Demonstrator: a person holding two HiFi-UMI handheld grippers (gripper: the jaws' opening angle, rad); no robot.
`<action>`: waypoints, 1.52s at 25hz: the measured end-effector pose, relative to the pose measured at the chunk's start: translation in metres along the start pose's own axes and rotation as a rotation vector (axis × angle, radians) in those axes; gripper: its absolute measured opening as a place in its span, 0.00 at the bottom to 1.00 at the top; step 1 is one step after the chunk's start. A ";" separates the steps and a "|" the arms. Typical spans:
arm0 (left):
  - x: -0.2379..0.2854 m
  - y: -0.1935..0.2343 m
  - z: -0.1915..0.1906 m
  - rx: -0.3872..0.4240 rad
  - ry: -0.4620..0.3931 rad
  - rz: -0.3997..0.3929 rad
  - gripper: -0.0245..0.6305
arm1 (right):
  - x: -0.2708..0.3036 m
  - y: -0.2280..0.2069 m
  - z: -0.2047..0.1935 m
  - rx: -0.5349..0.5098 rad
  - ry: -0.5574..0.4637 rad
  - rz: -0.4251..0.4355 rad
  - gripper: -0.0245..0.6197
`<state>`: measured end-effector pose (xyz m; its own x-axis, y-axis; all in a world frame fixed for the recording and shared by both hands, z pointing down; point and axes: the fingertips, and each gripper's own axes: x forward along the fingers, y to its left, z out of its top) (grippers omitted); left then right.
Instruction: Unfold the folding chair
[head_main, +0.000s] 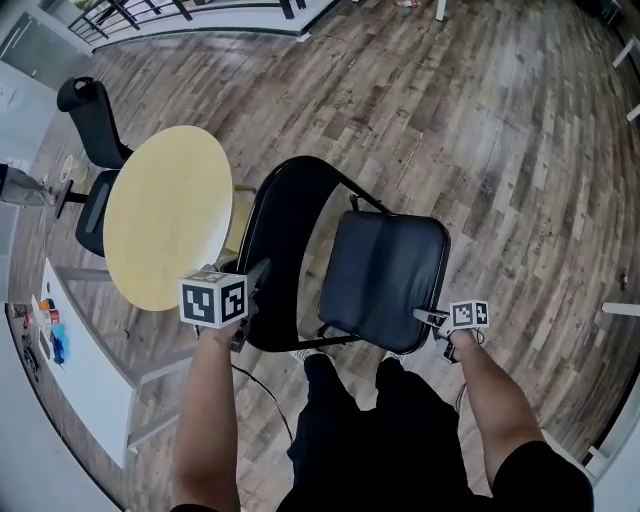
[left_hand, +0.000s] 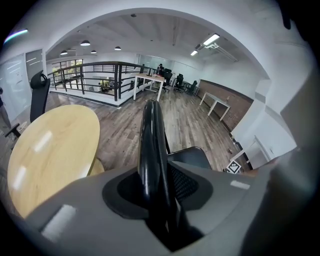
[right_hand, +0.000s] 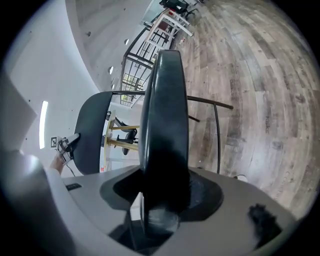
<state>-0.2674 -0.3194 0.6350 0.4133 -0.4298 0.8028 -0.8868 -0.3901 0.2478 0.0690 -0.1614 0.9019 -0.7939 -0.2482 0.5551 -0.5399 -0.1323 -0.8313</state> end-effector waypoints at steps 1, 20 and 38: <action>0.003 -0.001 -0.002 0.001 0.000 0.000 0.21 | -0.002 -0.009 -0.001 0.003 -0.005 0.002 0.37; 0.038 -0.028 -0.023 -0.032 -0.010 -0.037 0.22 | -0.017 -0.108 -0.003 0.016 -0.019 0.109 0.40; 0.059 -0.082 -0.032 -0.015 -0.013 -0.016 0.21 | -0.032 -0.169 -0.007 0.012 -0.061 0.128 0.43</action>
<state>-0.1767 -0.2869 0.6793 0.4296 -0.4345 0.7916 -0.8833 -0.3845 0.2684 0.1840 -0.1245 1.0249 -0.8376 -0.3212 0.4418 -0.4315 -0.1068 -0.8957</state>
